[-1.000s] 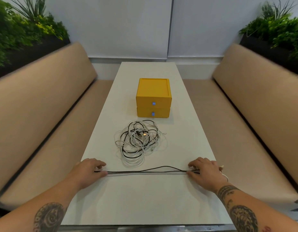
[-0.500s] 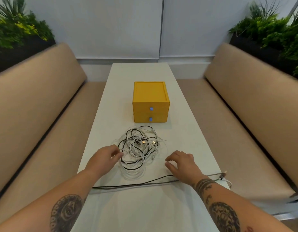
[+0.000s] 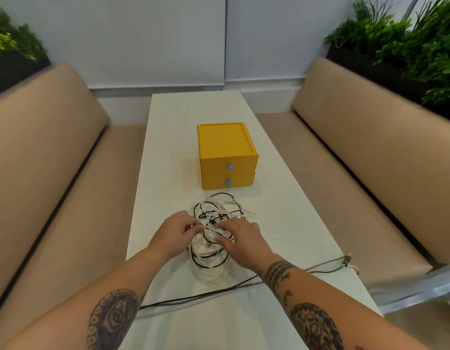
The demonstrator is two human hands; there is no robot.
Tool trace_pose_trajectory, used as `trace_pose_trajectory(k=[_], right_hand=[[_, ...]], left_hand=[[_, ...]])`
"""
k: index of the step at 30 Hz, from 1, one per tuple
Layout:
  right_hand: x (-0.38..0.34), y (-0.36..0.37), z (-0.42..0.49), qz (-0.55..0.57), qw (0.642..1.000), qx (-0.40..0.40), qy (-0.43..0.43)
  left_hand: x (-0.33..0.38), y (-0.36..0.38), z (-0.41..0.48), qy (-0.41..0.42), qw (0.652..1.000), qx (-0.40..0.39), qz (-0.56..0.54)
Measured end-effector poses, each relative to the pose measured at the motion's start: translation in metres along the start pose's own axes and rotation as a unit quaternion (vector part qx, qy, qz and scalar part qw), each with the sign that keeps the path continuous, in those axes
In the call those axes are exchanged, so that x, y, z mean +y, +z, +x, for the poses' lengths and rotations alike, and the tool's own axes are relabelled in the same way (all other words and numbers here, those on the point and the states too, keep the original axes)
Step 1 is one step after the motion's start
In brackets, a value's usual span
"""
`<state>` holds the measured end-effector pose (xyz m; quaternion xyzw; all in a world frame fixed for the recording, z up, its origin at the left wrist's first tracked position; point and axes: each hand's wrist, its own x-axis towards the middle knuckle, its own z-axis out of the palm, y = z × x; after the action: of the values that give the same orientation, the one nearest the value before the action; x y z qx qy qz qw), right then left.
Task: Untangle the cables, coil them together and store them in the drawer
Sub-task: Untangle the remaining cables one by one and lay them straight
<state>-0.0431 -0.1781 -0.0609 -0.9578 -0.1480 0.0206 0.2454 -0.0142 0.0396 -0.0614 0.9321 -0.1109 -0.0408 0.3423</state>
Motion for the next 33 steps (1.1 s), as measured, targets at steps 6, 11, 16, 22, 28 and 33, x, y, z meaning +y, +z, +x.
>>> trace_pose_trajectory(k=[6, 11, 16, 22, 28, 33], right_hand=[[-0.030, -0.021, 0.034, 0.197, 0.976, 0.039, 0.088], [-0.048, -0.078, 0.069, 0.358, 0.923, 0.083, 0.110], [-0.065, -0.127, 0.092, 0.480, 0.868, 0.105, 0.066], [-0.074, -0.165, 0.109, 0.581, 0.804, 0.129, -0.002], [-0.064, -0.184, 0.112, 0.673, 0.722, 0.158, -0.038], [-0.032, -0.183, 0.109, 0.671, 0.709, 0.217, 0.019]], left_hand=[[0.042, -0.035, 0.032, 0.016, 0.993, 0.047, -0.103], [0.057, -0.056, 0.050, 0.006, 0.982, 0.082, -0.167], [0.059, -0.050, 0.056, -0.033, 0.975, 0.067, -0.212], [0.069, -0.043, 0.065, -0.040, 0.962, 0.073, -0.259], [0.081, -0.052, 0.078, -0.046, 0.958, 0.137, -0.248], [0.102, -0.073, 0.089, -0.063, 0.910, 0.198, -0.359]])
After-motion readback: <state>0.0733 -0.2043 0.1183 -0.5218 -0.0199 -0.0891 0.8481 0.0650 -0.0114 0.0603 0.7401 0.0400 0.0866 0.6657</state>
